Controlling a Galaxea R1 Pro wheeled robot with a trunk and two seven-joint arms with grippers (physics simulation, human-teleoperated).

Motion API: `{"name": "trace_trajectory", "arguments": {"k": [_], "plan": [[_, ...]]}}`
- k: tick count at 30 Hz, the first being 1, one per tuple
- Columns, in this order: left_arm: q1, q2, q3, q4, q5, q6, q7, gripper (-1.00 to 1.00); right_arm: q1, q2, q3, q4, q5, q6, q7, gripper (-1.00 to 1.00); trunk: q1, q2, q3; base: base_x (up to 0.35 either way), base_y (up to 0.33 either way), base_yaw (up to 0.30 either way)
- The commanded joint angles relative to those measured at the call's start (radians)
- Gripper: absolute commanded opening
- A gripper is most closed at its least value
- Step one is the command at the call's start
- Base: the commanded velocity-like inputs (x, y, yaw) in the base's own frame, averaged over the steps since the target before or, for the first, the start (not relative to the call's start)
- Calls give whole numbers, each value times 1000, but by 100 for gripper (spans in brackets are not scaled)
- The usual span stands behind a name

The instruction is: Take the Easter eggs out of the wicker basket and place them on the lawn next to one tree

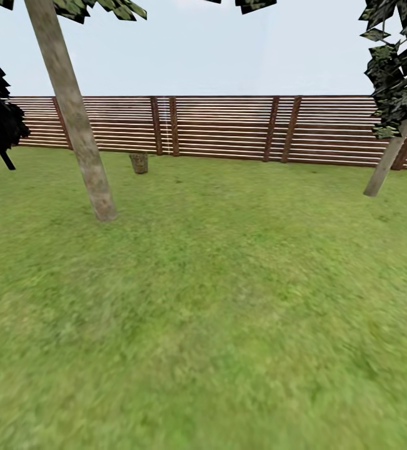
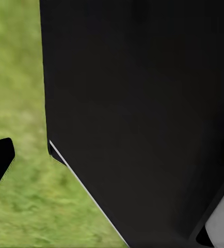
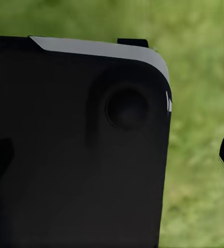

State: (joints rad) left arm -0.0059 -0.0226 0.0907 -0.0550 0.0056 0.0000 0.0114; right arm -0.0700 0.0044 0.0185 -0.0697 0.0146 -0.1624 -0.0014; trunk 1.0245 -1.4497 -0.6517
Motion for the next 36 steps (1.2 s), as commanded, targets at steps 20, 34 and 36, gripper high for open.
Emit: {"name": "trace_trajectory", "arguments": {"k": [20,34,36], "plan": [[0,0,7,0,1,0,1,100,-1,0,1,1,1,-3,0,100,1,0,-1,336,0,0],[0,0,7,0,1,0,2,100,-1,0,1,1,1,-3,0,100,1,0,-1,336,0,0],[0,0,7,0,1,0,1,100,-1,-1,1,1,1,-3,0,100,1,0,-1,336,0,0]]}}
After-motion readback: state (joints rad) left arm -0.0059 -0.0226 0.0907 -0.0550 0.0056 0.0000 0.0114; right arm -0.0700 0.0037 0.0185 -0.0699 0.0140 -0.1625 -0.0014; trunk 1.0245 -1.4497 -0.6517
